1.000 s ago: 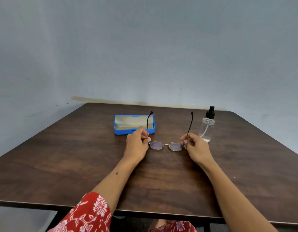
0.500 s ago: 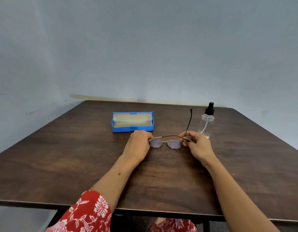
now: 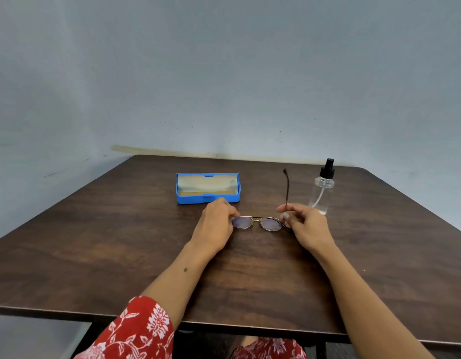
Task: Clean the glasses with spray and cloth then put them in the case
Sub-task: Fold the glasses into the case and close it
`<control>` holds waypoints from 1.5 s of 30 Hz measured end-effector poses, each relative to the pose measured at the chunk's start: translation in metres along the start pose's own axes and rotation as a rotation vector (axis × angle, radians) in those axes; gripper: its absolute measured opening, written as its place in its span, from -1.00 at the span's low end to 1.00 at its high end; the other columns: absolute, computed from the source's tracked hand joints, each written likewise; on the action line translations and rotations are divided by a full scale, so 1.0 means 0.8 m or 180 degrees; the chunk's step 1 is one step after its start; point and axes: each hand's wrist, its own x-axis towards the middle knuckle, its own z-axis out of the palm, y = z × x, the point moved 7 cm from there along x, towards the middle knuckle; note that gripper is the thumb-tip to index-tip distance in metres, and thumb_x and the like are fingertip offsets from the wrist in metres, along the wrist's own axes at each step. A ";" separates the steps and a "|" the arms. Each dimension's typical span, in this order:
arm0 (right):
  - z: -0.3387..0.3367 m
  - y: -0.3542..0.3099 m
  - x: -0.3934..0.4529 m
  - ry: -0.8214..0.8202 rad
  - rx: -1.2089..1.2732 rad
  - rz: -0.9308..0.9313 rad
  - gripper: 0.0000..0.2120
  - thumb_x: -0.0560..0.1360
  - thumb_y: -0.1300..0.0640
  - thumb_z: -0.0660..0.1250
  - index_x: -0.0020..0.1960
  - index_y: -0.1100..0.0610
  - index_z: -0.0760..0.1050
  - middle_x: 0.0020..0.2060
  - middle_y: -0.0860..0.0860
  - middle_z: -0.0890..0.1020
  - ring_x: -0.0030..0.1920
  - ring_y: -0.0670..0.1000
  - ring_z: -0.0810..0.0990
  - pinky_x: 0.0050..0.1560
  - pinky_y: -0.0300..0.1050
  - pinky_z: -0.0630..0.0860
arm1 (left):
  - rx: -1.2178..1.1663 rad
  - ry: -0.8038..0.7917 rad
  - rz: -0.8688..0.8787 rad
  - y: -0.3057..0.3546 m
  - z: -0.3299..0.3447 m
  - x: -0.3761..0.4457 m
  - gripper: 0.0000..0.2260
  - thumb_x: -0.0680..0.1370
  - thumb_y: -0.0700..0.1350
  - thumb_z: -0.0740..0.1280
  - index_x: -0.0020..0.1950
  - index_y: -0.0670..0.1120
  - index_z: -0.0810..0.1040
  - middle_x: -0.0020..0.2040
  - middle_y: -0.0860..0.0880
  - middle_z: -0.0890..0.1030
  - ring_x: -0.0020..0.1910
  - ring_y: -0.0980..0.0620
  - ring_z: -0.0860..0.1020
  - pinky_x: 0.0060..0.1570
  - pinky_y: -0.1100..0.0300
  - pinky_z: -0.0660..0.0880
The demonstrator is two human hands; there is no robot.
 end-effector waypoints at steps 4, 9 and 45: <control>0.006 -0.017 -0.003 0.0015 -0.0934 -0.0409 -0.75 0.53 0.29 0.22 0.08 0.09 0.61 -0.14 0.10 0.65 -0.10 0.07 0.57 -0.02 -0.11 0.45 | -0.0208 0.0073 -0.0066 -0.005 -0.001 -0.002 -0.74 0.52 -0.32 0.28 0.14 -0.11 0.62 0.07 -0.06 0.58 0.05 0.03 0.52 0.04 0.29 0.39; 0.016 -0.024 -0.005 -0.0143 -0.1550 -0.0571 -0.70 0.54 0.28 0.21 0.16 0.05 0.60 -0.08 0.13 0.58 -0.02 0.13 0.55 -0.08 -0.11 0.38 | -0.0713 0.0379 -0.0319 -0.019 -0.007 -0.006 -0.78 0.50 -0.30 0.33 0.10 -0.14 0.64 0.01 -0.03 0.68 0.06 0.06 0.60 0.15 0.29 0.43; 0.006 0.011 -0.003 -0.0155 0.2531 0.0991 -0.84 0.43 0.54 0.26 -0.20 0.39 0.57 -0.32 0.17 0.65 -0.34 -0.02 0.67 -0.27 -0.27 0.62 | -0.4001 0.0250 -0.1615 -0.050 0.001 -0.010 -0.86 0.49 -0.37 0.33 -0.06 -0.17 0.61 -0.17 -0.11 0.67 -0.31 0.08 0.66 -0.19 0.23 0.62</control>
